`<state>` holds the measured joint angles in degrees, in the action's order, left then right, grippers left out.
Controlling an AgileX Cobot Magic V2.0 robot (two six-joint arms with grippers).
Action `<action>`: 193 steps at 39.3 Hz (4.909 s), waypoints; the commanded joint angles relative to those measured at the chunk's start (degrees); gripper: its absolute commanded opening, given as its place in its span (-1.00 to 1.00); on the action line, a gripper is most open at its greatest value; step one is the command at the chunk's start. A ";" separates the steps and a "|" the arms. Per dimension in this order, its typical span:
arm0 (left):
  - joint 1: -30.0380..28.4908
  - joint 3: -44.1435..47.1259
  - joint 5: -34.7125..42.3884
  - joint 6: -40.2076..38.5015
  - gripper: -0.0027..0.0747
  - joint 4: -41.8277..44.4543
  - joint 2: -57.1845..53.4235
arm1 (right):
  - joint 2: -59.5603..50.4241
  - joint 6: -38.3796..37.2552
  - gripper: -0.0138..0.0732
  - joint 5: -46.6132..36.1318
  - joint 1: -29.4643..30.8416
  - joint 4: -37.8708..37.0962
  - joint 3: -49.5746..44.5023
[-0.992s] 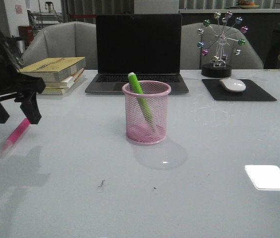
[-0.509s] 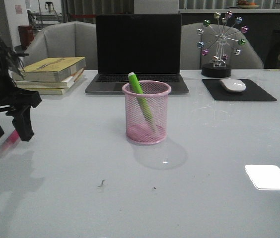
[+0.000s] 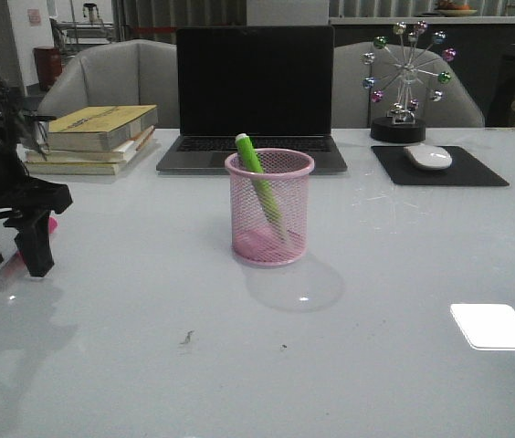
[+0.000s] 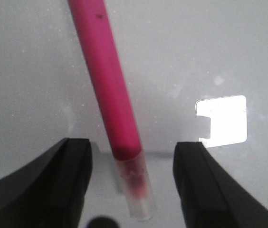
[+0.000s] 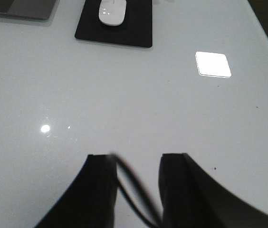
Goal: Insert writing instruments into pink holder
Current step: 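Lower the left gripper onto the pink marker and close it, then lift the pink marker upright with the left gripper toward the holder, then lower the pink marker into the holder and open the left gripper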
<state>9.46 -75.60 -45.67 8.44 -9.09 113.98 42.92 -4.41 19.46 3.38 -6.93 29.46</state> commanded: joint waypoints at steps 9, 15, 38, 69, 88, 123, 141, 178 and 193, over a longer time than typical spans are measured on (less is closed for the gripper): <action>0.34 -0.70 -0.89 -0.26 -0.12 -0.65 -0.52 | -0.23 0.39 0.14 -3.96 0.34 -0.82 1.53; 0.34 -0.70 -1.78 -0.26 -0.41 -0.65 -0.05 | -0.23 0.39 0.14 -3.96 0.34 -0.82 1.53; 0.84 -5.51 1.93 0.40 -0.69 -3.03 -1.67 | -0.23 0.39 0.14 -3.96 0.34 -0.82 1.53; 23.41 -16.54 44.46 1.91 -0.68 -8.35 -13.81 | -0.23 0.39 0.14 -3.96 0.34 -0.82 1.53; 32.91 2.18 81.88 -1.49 -0.67 -8.13 -11.21 | -0.23 0.39 0.14 -3.96 0.34 -0.82 1.53; 32.89 13.35 96.46 -14.13 -0.67 0.34 -1.06 | -0.23 0.39 0.14 -3.96 0.34 -0.82 1.53; 32.89 16.63 96.46 -15.31 -0.64 1.99 -1.06 | -0.23 0.39 0.14 -3.96 0.34 -0.82 1.53; 32.25 16.63 95.39 -15.31 -0.05 4.77 -7.44 | -0.23 0.39 0.14 -3.96 0.34 -0.82 1.53; 24.07 16.63 77.40 -11.60 -0.13 4.89 -23.38 | -0.23 0.39 0.14 -3.96 0.34 -0.82 1.53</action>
<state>35.12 -57.69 31.32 -5.02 -4.19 96.34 42.92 -4.41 19.55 3.38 -6.93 29.46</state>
